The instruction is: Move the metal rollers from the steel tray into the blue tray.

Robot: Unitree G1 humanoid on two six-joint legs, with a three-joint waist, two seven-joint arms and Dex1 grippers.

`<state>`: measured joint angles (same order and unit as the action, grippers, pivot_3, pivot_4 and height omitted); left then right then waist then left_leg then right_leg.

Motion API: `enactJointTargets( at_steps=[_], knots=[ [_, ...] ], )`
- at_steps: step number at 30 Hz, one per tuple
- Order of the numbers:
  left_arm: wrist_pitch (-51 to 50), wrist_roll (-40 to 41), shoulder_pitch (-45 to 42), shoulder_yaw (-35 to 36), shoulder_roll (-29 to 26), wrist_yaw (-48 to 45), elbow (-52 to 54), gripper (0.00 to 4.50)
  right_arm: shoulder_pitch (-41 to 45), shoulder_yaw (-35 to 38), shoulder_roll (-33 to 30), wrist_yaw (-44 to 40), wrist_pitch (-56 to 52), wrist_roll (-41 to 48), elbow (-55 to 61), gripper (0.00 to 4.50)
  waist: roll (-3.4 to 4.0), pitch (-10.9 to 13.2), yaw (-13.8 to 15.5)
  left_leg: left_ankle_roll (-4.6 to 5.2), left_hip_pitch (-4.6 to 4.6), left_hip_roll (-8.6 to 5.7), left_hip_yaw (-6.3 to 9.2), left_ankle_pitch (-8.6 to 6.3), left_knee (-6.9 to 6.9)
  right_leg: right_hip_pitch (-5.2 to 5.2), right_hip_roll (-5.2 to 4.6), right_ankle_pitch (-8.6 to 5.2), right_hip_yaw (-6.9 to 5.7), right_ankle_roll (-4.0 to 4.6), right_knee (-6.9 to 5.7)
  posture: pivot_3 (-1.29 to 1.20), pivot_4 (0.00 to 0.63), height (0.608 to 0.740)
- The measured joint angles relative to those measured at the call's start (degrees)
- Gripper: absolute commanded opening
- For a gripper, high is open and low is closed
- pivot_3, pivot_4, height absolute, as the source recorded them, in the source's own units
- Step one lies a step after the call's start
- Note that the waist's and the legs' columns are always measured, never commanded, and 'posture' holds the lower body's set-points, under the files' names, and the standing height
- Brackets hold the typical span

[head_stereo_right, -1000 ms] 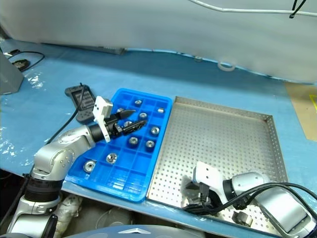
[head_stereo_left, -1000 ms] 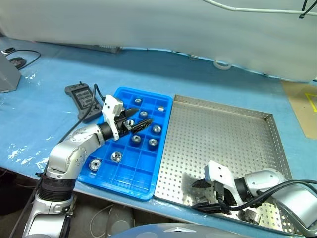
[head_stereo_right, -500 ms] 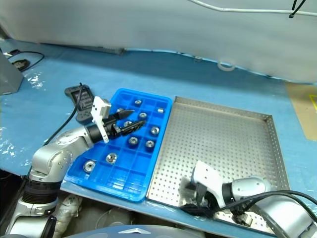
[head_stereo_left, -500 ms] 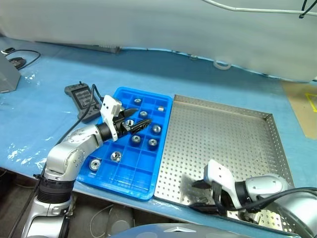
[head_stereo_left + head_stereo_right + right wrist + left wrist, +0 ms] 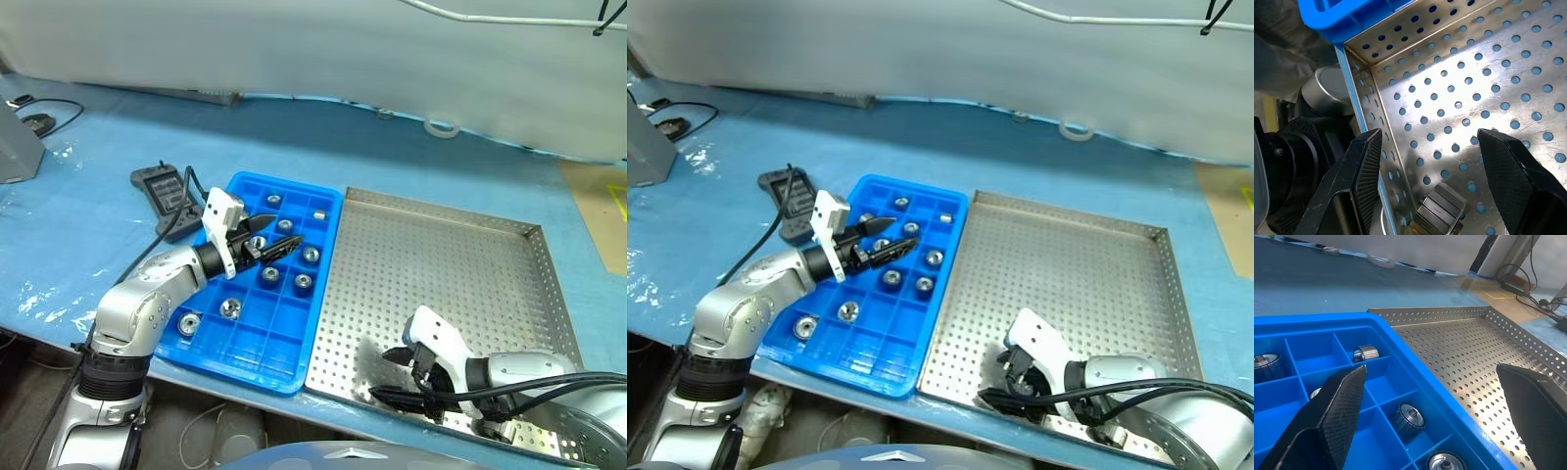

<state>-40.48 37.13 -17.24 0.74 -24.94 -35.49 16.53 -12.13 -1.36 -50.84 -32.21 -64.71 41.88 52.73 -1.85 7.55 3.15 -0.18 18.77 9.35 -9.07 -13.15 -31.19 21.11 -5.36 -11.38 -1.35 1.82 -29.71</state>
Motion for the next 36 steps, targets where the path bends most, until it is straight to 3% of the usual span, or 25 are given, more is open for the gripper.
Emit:
enactJointTargets(
  at_steps=[13,28,33,36],
  knots=[
    [-0.04,-0.5,0.0,-0.04,-0.19,-0.58,0.01,4.5,-3.27,-0.97,-4.08,1.1,2.11,-3.71,2.45,3.25,-0.06,-0.03,0.05,-0.02,0.05,-0.01,0.06,0.01,0.02,0.0,0.01,0.02,0.0,-0.08,-0.01,-0.06,0.15,0.74],
    [0.0,-1.83,-0.09,-0.27,-0.59,-1.58,-0.02,4.5,-3.76,1.26,-5.41,-0.63,4.4,-7.67,-3.89,3.25,-0.08,-0.05,0.0,-0.02,0.08,-0.01,0.07,0.01,0.0,0.04,0.01,0.26,-0.01,0.33,-0.02,-0.06,0.15,0.74],
    [-0.01,-1.91,-0.4,-0.27,-0.5,-1.76,-0.11,4.5,-6.42,0.49,-5.63,-1.41,6.66,-9.27,-3.87,3.25,-0.07,-0.04,-0.08,-0.01,0.08,-0.01,0.07,0.01,0.01,-0.07,0.0,0.03,-0.01,-0.05,0.0,-0.07,0.15,0.74],
    [0.0,-1.99,-0.41,-0.27,-0.49,-1.78,-0.19,4.5,-6.0,2.53,-0.37,0.49,7.91,-9.16,-4.57,3.25,-0.16,-0.08,-0.27,-0.02,0.1,0.01,0.07,0.01,0.01,0.02,0.01,0.05,-0.01,-0.03,-0.02,-0.08,0.15,0.74]
  ],
)
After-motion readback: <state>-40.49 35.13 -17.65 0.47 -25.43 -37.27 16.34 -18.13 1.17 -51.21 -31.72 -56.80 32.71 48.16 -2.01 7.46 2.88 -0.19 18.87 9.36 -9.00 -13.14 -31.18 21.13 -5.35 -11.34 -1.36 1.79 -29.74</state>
